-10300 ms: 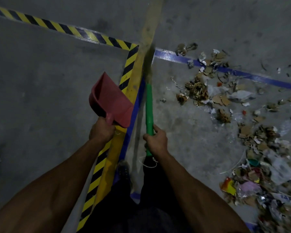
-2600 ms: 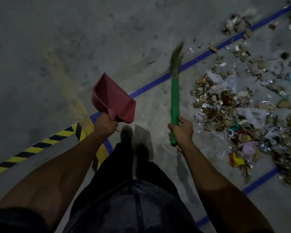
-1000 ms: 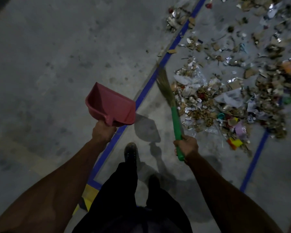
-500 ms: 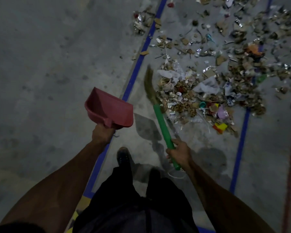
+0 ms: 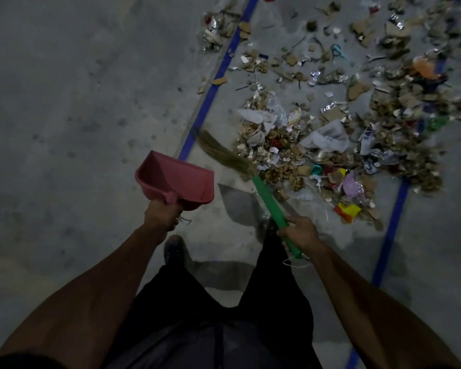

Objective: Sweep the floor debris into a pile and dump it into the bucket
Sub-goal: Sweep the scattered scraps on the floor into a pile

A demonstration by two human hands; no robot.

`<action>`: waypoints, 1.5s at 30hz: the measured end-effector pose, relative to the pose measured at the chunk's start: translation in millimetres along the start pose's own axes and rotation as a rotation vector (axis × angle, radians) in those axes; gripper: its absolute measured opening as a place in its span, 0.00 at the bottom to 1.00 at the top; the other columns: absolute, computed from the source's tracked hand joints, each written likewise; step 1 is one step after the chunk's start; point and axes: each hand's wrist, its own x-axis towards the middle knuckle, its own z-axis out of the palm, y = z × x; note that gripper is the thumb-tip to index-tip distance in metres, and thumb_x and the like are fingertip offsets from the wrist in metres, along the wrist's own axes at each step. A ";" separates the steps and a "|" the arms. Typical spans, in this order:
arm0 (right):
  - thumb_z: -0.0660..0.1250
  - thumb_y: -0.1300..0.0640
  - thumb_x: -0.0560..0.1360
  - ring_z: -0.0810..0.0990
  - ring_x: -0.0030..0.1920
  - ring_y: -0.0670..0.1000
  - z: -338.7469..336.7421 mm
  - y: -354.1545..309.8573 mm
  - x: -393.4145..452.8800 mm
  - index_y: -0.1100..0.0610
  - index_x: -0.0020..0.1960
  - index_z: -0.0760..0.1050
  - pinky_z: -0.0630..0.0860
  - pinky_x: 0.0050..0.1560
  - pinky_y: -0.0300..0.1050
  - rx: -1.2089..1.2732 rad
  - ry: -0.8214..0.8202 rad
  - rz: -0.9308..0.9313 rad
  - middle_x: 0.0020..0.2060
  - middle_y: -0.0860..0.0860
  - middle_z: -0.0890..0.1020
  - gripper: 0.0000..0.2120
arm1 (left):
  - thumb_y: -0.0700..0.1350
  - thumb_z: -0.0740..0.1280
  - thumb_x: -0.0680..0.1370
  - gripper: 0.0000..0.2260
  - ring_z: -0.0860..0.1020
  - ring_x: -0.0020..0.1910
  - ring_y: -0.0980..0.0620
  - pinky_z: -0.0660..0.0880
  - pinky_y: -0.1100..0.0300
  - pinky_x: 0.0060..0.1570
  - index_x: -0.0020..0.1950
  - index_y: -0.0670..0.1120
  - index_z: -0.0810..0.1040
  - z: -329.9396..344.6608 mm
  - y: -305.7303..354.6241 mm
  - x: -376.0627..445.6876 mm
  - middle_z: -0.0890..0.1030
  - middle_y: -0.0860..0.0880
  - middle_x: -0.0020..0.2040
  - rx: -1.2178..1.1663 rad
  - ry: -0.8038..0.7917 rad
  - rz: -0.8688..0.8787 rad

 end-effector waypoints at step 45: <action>0.71 0.68 0.70 0.75 0.26 0.52 -187.4 -53.8 98.0 0.61 0.55 0.81 0.71 0.23 0.39 0.157 -0.022 0.029 0.35 0.56 0.80 0.14 | 0.36 0.66 0.72 0.03 0.72 0.29 0.48 0.67 0.60 0.27 0.40 0.42 0.75 187.9 100.9 -53.9 0.75 0.43 0.33 -0.066 0.119 -0.065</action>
